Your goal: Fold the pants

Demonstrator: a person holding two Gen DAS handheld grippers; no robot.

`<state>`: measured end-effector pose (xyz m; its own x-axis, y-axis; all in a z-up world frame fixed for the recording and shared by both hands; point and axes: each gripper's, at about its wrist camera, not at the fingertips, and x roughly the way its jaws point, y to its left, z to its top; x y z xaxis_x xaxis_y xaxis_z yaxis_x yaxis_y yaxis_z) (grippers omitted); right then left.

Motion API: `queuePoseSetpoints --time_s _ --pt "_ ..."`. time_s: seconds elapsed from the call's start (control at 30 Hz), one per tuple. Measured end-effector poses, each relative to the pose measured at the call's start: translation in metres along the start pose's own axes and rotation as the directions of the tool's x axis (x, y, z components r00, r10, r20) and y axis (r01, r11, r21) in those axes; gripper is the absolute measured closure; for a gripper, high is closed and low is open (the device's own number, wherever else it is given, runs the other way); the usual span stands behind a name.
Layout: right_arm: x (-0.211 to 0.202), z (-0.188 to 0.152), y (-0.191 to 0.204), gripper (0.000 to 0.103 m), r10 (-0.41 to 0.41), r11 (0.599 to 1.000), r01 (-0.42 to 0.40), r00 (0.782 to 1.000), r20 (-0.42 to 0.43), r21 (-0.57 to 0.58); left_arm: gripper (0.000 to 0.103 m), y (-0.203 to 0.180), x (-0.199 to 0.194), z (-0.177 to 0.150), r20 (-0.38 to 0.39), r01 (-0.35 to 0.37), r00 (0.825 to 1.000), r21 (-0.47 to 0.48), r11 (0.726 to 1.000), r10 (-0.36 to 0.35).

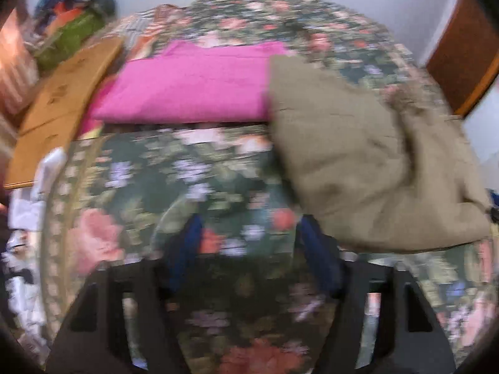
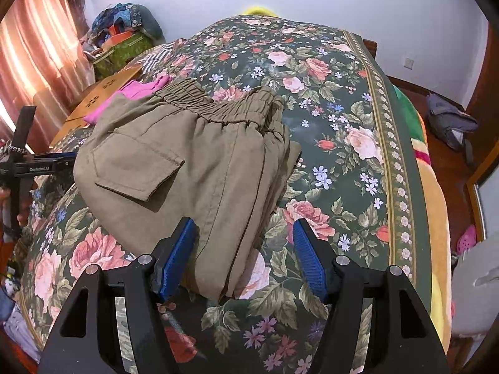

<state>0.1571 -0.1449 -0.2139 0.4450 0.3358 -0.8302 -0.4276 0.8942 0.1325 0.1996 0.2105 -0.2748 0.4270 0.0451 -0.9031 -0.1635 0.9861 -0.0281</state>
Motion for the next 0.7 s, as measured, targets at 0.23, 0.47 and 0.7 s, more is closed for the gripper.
queuePoseSetpoints --time_s 0.23,0.47,0.7 --pt "-0.001 -0.001 -0.001 0.043 -0.012 1.000 0.012 1.000 0.007 0.010 0.052 0.014 -0.017 0.005 0.031 0.029 0.999 -0.047 0.998 -0.028" --pt "-0.001 -0.001 -0.002 0.043 -0.014 1.000 0.014 1.000 0.009 0.016 0.049 -0.017 -0.006 0.017 0.025 0.130 0.991 -0.012 0.991 -0.130" --pt "0.000 -0.001 -0.003 0.043 -0.004 1.000 0.004 1.000 0.007 0.015 0.047 -0.018 0.019 0.026 -0.003 0.058 0.998 -0.003 0.998 -0.058"
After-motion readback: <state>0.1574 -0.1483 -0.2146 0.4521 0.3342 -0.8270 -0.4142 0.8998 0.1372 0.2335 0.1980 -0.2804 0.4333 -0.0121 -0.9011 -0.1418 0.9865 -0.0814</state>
